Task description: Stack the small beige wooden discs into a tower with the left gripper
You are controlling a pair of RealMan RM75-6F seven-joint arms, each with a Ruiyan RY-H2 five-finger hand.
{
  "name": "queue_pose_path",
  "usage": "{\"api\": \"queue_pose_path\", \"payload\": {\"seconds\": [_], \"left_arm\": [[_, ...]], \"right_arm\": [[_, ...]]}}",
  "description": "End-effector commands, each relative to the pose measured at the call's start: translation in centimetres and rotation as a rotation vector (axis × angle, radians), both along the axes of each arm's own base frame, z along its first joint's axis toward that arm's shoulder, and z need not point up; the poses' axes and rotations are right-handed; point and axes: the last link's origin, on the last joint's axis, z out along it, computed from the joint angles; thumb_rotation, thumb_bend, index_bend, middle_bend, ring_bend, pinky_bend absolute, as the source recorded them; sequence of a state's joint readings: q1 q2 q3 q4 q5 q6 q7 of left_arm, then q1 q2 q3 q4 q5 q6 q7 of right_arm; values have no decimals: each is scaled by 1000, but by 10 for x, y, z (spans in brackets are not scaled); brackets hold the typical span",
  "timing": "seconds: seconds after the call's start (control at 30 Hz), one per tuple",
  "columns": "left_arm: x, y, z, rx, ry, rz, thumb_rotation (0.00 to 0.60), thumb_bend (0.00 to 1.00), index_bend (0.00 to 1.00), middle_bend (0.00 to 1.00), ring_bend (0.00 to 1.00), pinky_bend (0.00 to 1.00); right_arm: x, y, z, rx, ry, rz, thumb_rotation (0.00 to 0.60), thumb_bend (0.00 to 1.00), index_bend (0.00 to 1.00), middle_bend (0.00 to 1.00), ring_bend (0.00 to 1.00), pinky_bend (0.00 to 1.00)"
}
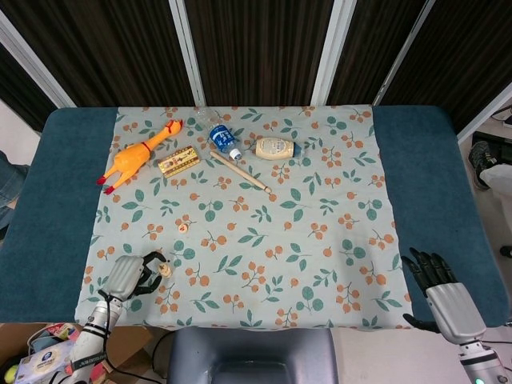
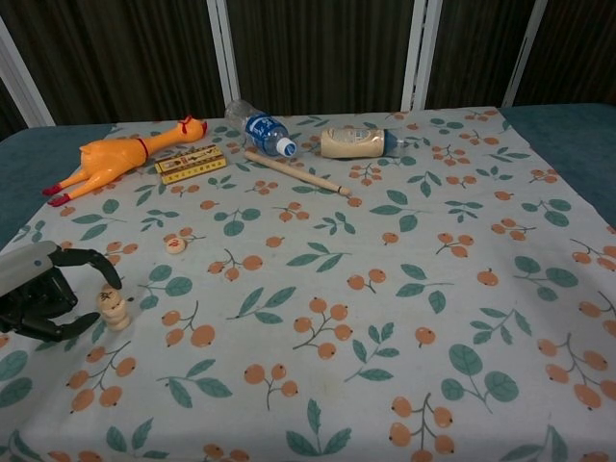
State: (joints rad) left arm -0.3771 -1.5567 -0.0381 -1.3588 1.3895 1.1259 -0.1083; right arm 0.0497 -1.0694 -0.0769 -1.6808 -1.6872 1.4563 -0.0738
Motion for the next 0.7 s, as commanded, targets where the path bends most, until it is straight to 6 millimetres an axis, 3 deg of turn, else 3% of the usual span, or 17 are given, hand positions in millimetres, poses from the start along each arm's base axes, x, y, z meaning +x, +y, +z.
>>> {"api": "queue_pose_path", "payload": {"seconds": [0.03, 0.3, 0.53, 0.7], "left_arm": [[2, -2, 3, 3, -12, -15, 600, 408, 361, 1000, 1000, 1000], [15, 9, 24, 70, -86, -39, 600, 406, 351, 1000, 1000, 1000], [27, 71, 44, 159, -131, 26, 600, 403, 351, 1000, 1000, 1000], [28, 103, 29, 126, -77, 86, 600, 404, 351, 1000, 1000, 1000]], "right_arm": [[0, 0, 0, -3, -2, -2, 600, 178, 0, 0, 0, 26], [0, -1, 1, -4, -5, -2, 600, 177, 0, 0, 0, 26], [-1, -1, -1, 1, 0, 0, 600, 178, 0, 0, 0, 26], [-1, -3, -2, -1, 6, -7, 600, 177, 0, 0, 0, 26]]}}
